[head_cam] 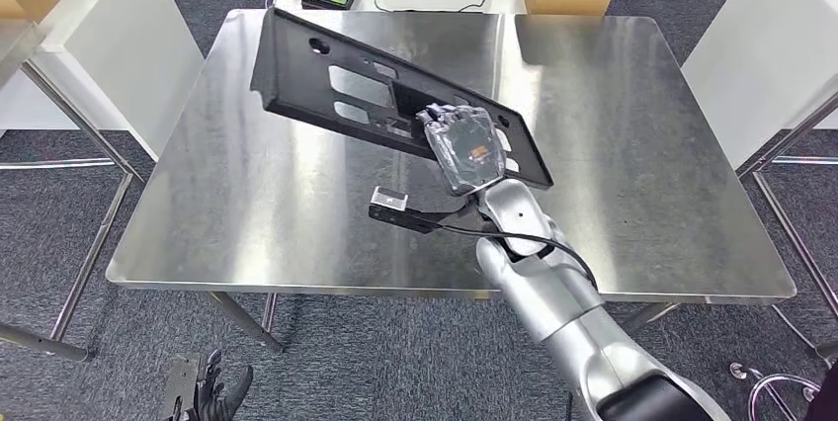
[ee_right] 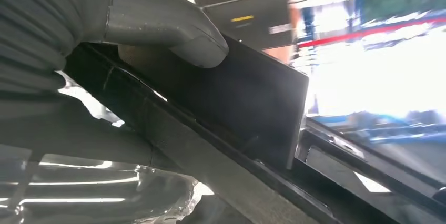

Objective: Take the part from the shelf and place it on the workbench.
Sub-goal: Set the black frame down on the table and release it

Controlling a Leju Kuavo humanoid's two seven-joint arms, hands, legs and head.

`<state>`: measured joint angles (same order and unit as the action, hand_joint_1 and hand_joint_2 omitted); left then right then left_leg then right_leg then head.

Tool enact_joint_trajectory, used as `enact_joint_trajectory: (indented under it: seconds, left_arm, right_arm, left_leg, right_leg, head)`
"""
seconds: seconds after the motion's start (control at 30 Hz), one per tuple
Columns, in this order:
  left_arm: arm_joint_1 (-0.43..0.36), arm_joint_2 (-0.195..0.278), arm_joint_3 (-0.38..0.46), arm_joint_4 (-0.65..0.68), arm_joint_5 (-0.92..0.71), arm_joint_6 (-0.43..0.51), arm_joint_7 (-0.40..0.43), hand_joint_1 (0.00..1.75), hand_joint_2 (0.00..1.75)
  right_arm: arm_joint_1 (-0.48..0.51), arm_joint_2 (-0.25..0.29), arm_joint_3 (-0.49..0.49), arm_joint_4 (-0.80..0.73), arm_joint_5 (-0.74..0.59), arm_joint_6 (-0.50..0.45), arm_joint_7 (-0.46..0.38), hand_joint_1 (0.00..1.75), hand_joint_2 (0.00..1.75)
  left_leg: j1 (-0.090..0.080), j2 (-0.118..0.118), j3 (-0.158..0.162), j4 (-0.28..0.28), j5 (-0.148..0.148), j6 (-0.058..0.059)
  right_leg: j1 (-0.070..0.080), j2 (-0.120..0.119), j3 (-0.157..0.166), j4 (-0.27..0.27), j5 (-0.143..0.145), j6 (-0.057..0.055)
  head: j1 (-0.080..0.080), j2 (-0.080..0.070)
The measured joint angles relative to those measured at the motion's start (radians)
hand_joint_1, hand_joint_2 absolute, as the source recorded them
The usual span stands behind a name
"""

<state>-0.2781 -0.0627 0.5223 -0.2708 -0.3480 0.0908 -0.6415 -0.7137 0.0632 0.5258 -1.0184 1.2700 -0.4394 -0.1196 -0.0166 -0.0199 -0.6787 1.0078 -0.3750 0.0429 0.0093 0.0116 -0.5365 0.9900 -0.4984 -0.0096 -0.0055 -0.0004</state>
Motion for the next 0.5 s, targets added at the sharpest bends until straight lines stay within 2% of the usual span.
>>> enact_joint_trajectory:
  seconds: [0.17,0.43,0.5]
  left_arm:
    - [-0.001,0.0,-0.002,0.002,-0.011,0.0,0.008,0.0,1.75]
    - [0.0,-0.001,-0.02,0.009,-0.025,0.0,0.016,0.0,1.75]
    - [0.001,-0.001,-0.023,0.009,-0.028,0.0,0.016,0.0,1.75]
  right_arm:
    - [-0.122,0.058,0.027,0.213,0.011,-0.055,-0.058,1.75,1.75]
    - [-0.208,0.1,0.051,0.42,0.052,-0.082,-0.038,1.75,1.75]
    - [-0.227,0.104,0.054,0.453,0.061,-0.081,-0.021,0.87,0.87]
  left_leg:
    - [0.001,0.0,0.001,0.0,0.002,0.002]
    - [0.003,0.0,0.002,0.0,0.002,0.002]
    - [0.004,0.0,0.002,0.0,0.002,0.002]
  right_leg:
    - [0.0,-0.002,0.001,0.0,0.0,0.0]
    - [0.0,-0.002,0.003,0.0,0.001,0.001]
    - [0.0,-0.002,0.003,0.0,0.001,0.0]
  head:
    - [0.0,0.0]
    - [-0.001,0.0]
    - [-0.001,0.0]
